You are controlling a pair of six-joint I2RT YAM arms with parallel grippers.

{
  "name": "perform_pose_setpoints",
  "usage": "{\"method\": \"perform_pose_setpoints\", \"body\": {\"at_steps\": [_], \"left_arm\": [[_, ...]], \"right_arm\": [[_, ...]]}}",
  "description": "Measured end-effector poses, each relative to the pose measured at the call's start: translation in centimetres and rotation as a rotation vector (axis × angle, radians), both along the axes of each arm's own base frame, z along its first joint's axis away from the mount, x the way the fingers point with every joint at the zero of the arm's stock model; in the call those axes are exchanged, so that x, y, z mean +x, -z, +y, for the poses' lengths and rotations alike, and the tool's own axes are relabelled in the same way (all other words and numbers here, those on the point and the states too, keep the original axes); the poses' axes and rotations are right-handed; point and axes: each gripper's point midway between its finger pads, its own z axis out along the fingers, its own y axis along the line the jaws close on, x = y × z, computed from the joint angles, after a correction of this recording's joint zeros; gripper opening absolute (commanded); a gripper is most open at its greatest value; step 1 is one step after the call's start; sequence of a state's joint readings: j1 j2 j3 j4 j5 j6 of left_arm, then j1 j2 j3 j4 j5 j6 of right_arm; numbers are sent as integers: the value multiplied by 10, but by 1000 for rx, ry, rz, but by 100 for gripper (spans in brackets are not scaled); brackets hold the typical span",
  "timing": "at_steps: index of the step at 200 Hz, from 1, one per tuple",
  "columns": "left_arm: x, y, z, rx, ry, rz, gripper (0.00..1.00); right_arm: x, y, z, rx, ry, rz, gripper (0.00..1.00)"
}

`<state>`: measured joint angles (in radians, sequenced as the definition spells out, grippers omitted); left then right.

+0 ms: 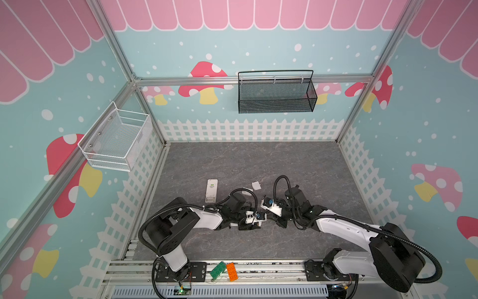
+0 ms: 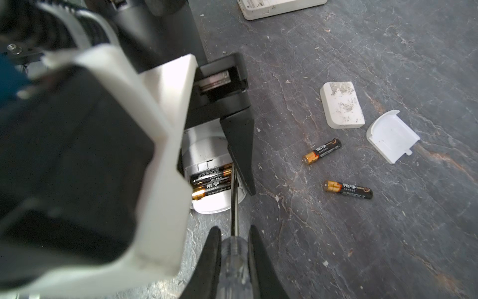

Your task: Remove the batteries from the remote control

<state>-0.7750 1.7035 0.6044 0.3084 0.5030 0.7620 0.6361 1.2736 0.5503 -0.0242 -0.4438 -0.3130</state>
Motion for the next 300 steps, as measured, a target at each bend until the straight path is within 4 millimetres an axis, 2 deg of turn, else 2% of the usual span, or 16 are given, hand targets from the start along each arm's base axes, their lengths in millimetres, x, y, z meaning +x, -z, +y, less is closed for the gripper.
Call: {"method": "perform_pose_setpoints", "body": {"at_steps": [91,200,248,300], "left_arm": [[13,-2,1,7,-63,-36,47],[14,-2,0,6,-68,-57,47],[13,-2,-1,3,-64,-64,47],[13,-2,-1,3,-64,-64,47]], "right_arm": [[14,-3,5,-22,101,81,0],[15,-7,-1,62,203,250,0],[7,-10,0,96,180,317,0],[15,-15,-2,98,197,264,0]]}}
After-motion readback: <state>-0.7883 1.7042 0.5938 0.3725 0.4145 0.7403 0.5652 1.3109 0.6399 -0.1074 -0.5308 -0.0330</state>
